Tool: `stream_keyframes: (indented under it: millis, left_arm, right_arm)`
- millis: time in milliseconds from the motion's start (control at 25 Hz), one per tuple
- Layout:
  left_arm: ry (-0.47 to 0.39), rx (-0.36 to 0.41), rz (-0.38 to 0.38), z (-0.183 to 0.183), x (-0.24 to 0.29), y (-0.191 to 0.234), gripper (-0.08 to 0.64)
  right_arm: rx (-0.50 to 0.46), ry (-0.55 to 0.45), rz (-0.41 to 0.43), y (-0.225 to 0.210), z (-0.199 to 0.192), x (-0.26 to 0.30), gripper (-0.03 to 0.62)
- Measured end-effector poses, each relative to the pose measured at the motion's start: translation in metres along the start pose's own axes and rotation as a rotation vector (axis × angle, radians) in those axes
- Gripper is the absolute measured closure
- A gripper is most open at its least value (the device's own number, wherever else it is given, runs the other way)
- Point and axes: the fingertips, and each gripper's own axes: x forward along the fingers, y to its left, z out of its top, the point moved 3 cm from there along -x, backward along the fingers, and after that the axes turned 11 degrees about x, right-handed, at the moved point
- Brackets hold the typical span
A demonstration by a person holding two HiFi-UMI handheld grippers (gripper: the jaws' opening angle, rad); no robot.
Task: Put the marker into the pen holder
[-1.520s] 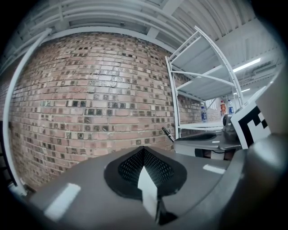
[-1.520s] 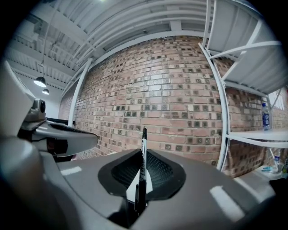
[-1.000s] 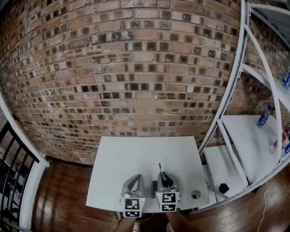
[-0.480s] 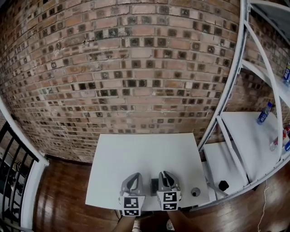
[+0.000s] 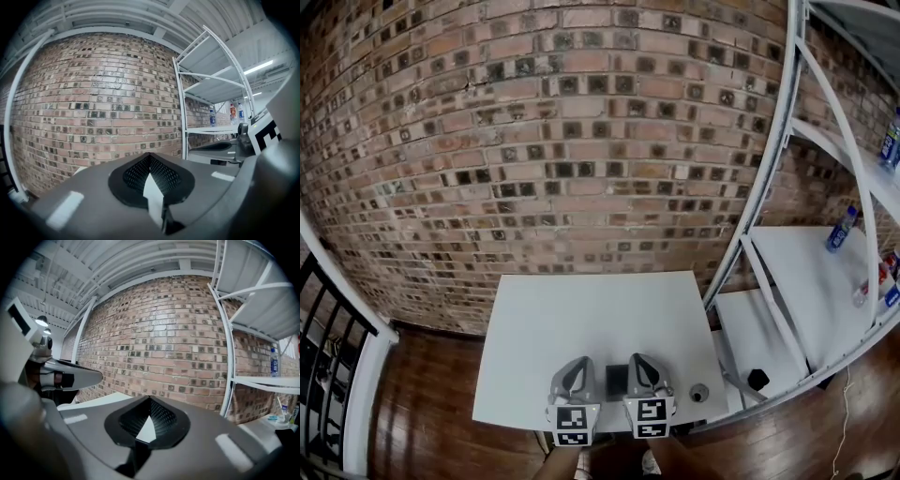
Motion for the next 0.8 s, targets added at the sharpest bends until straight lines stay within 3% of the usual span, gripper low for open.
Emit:
stream_keyframes:
  millis: [800]
  left_arm:
    - [-0.034,0.008,0.008,0.015,-0.010,-0.004,0.546]
  right_arm:
    - [-0.008,-0.058,-0.009,-0.004,0.030,-0.023,0.591]
